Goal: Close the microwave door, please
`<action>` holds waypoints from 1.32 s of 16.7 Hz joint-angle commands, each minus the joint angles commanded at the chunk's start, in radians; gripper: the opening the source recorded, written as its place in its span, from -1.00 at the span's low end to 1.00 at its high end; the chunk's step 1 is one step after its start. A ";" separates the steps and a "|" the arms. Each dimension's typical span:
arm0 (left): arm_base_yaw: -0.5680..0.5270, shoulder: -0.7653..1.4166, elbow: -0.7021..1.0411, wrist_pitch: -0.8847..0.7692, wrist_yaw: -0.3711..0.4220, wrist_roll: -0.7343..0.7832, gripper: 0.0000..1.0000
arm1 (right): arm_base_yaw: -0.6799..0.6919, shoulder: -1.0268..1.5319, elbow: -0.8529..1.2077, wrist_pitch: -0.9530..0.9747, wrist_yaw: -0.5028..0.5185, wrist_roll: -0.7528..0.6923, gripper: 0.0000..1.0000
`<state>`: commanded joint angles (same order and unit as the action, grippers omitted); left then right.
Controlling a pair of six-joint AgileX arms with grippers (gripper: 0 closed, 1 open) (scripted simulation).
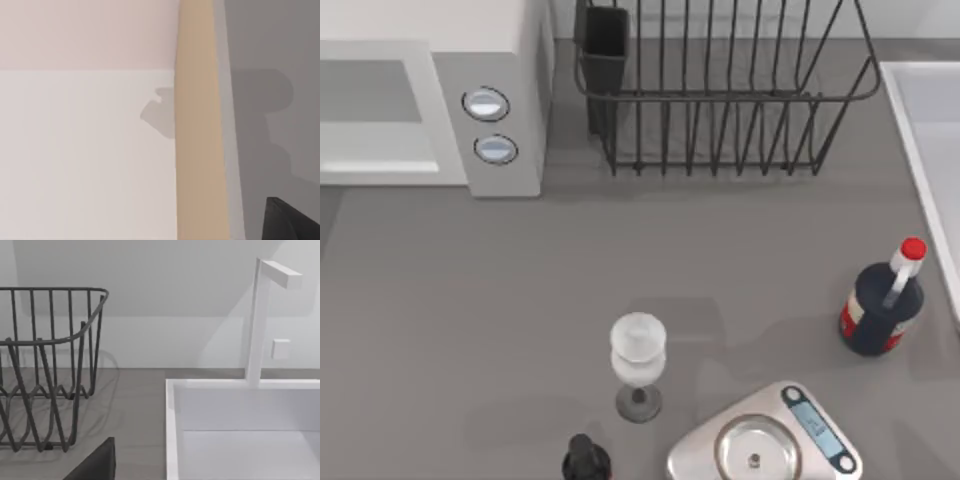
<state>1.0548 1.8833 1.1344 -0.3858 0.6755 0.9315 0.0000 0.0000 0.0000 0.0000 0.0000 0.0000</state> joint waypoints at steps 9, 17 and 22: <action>-0.060 -0.106 -0.118 0.057 -0.028 -0.062 -1.00 | 0.000 0.000 0.000 0.000 0.000 0.000 1.00; -0.175 -0.315 -0.386 0.185 -0.084 -0.191 -1.00 | 0.000 0.000 0.000 0.000 0.000 0.000 1.00; -0.186 -0.328 -0.402 0.189 -0.092 -0.206 -1.00 | 0.000 0.000 0.000 0.000 0.000 0.000 1.00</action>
<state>0.8692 1.5556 0.7323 -0.1966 0.5837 0.7254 0.0000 0.0000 0.0000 0.0000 0.0000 0.0000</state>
